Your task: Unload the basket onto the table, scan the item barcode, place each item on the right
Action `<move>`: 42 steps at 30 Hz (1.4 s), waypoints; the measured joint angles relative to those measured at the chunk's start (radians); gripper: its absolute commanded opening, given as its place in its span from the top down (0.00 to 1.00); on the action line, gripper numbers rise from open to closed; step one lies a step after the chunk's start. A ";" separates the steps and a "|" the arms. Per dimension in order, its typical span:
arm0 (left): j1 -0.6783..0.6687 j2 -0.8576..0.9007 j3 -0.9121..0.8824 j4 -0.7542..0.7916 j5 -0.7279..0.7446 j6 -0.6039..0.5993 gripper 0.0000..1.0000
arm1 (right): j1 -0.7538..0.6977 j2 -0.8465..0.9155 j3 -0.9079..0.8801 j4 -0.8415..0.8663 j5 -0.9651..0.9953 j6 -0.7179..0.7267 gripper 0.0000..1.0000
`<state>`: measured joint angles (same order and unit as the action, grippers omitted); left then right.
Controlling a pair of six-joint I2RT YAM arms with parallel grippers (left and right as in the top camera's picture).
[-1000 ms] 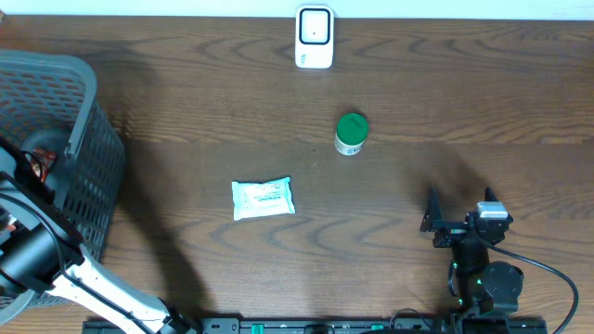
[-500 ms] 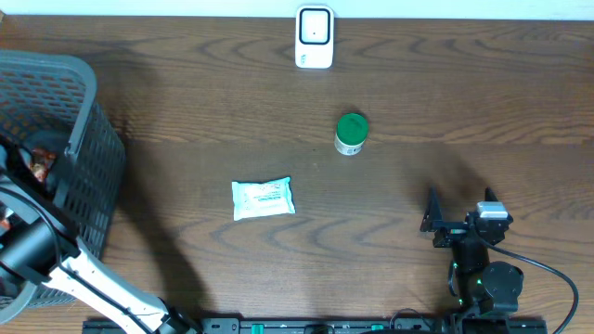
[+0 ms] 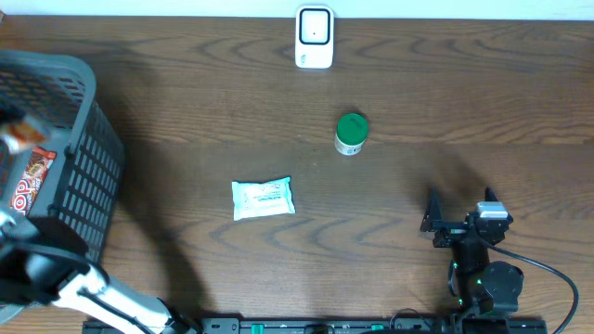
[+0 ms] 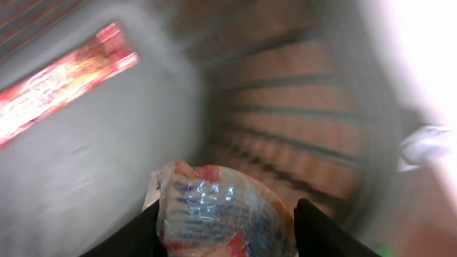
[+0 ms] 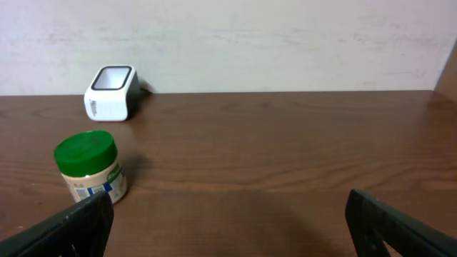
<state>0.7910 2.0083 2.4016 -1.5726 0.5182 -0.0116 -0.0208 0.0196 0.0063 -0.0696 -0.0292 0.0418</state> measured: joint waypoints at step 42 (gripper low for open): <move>-1.011 -0.232 -0.118 -0.016 -0.185 -0.037 0.55 | 0.000 0.000 0.000 0.000 0.000 0.000 0.01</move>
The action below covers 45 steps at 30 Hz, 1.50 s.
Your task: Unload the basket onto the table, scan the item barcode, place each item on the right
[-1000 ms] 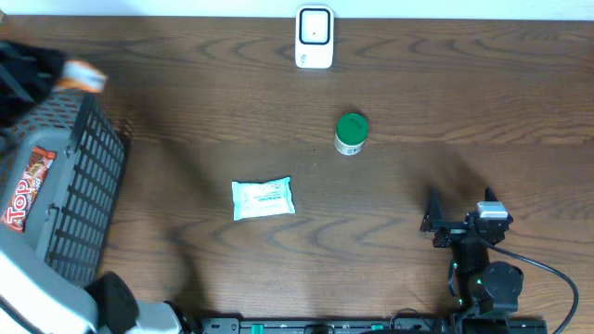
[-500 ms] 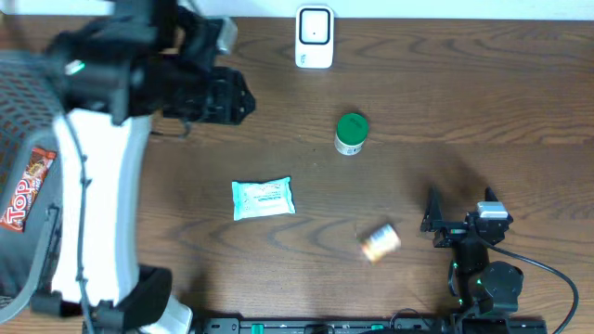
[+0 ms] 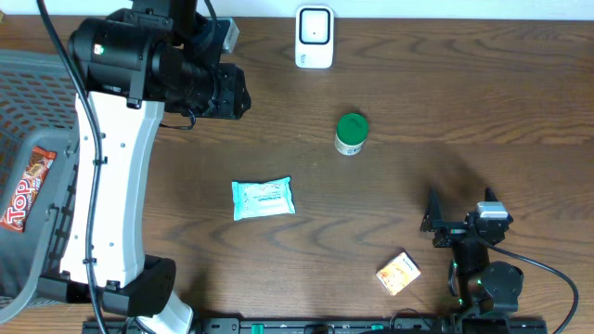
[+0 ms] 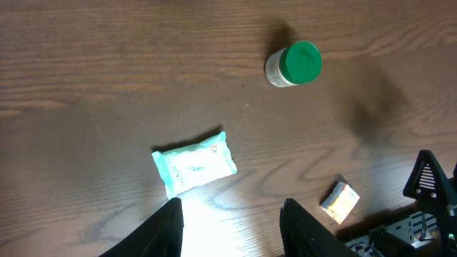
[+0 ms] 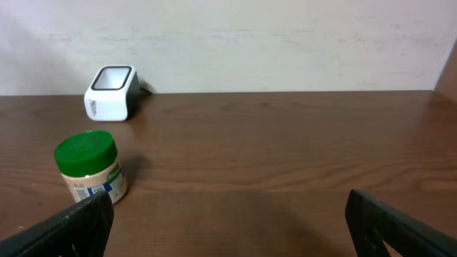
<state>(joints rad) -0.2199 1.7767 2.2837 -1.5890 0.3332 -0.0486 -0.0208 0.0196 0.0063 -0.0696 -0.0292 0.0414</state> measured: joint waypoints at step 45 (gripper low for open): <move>-0.143 0.283 0.000 -0.021 0.320 -0.004 0.04 | 0.000 0.000 0.000 0.000 0.000 0.000 0.01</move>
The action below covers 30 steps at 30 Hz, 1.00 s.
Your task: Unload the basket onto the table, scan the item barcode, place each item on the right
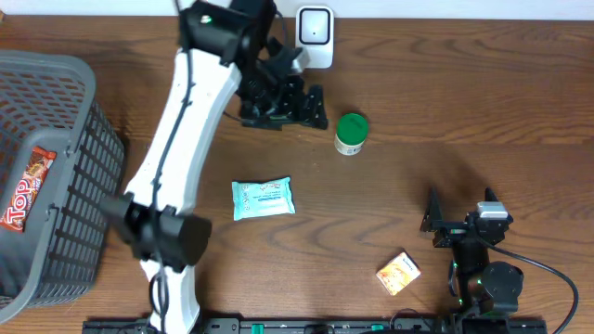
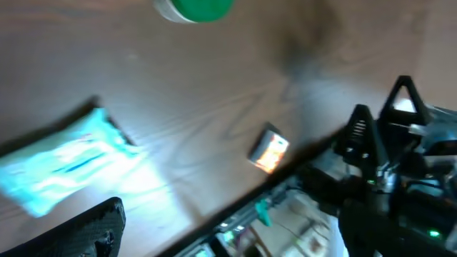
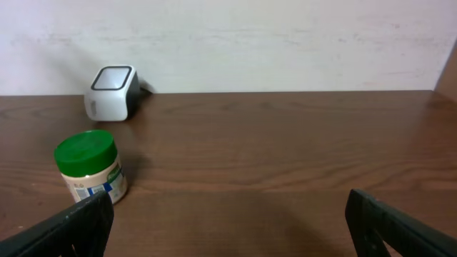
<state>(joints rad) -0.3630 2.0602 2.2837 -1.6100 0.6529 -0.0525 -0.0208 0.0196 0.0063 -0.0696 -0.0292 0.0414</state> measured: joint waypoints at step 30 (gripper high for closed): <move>-0.338 0.089 -0.792 0.790 0.260 -0.551 0.01 | 0.000 0.000 0.000 0.000 0.000 0.000 0.01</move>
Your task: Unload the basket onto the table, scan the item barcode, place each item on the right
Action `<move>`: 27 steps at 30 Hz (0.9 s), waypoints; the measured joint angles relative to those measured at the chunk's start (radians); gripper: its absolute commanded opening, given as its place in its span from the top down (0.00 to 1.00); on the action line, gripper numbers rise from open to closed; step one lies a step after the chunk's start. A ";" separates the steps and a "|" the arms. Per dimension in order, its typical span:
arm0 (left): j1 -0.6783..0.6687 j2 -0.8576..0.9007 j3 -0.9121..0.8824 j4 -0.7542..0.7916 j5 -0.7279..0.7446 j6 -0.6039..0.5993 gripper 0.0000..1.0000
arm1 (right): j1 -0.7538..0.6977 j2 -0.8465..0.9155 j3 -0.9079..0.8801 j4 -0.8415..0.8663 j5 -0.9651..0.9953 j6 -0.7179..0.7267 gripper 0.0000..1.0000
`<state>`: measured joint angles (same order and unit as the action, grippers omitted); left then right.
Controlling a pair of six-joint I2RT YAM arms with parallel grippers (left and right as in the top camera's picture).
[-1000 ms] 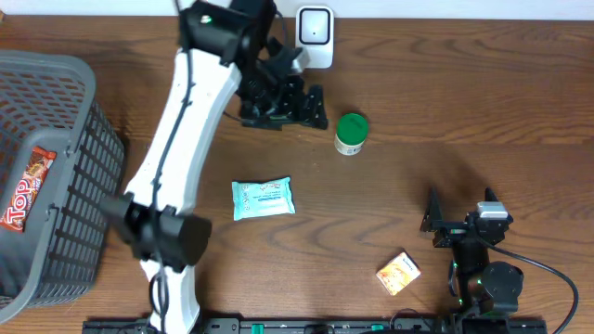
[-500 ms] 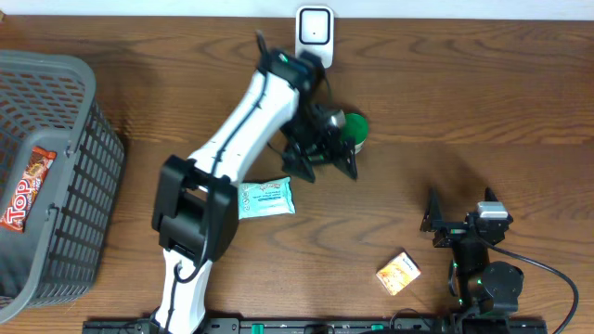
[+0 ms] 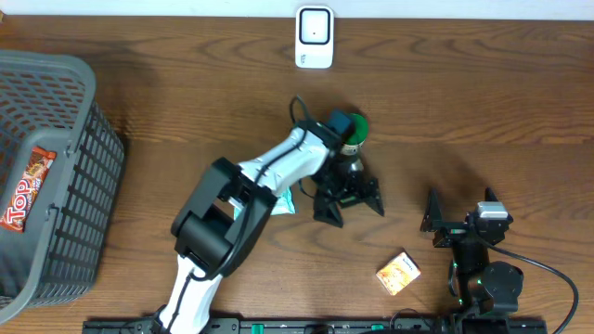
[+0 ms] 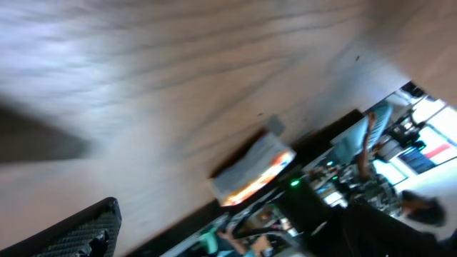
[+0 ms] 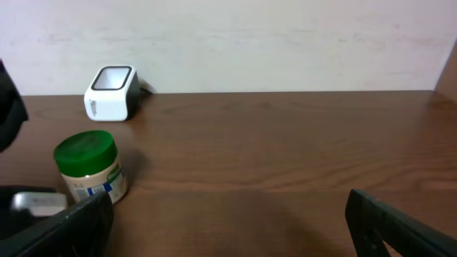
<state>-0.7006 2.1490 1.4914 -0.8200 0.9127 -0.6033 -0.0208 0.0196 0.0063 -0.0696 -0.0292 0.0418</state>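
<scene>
A small orange packet [image 3: 399, 273] lies near the table's front edge, blurred in the left wrist view [image 4: 253, 175]. The white scanner [image 3: 315, 37] stands at the back middle, also in the right wrist view [image 5: 112, 93]. My left gripper [image 3: 350, 208] hovers low over the table's middle, just in front of the green-lidded jar [image 3: 355, 127], open and empty [image 4: 228, 214]. The orange packet lies ahead of it to the front right. My right gripper [image 3: 460, 206] rests open and empty at the front right [image 5: 230, 200], beside the packet.
A pale blue wipes packet [image 3: 280, 201] lies partly under my left arm. The jar [image 5: 89, 165] stands left of my right gripper's view. A grey basket [image 3: 65, 176] at the left edge holds a red snack packet [image 3: 26, 184].
My left gripper has moved from beside the jar near the scanner to the table's middle in front of the jar, lower and closer to the orange packet. The right arm has not moved.
My left gripper was in the basket, shut on a small wrapped packet. Then it was high over the table's back left, empty, and the orange packet lay at the front right. It then stood open near the scanner, and now hovers in front of the jar.
</scene>
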 measured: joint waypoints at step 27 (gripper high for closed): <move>-0.220 0.000 0.000 0.049 -0.023 -0.684 0.02 | 0.000 0.000 0.000 0.000 0.000 0.000 0.01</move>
<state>-0.9203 2.1490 1.4914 -0.7712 0.8898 -1.2869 -0.0208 0.0196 0.0063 -0.0696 -0.0292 0.0418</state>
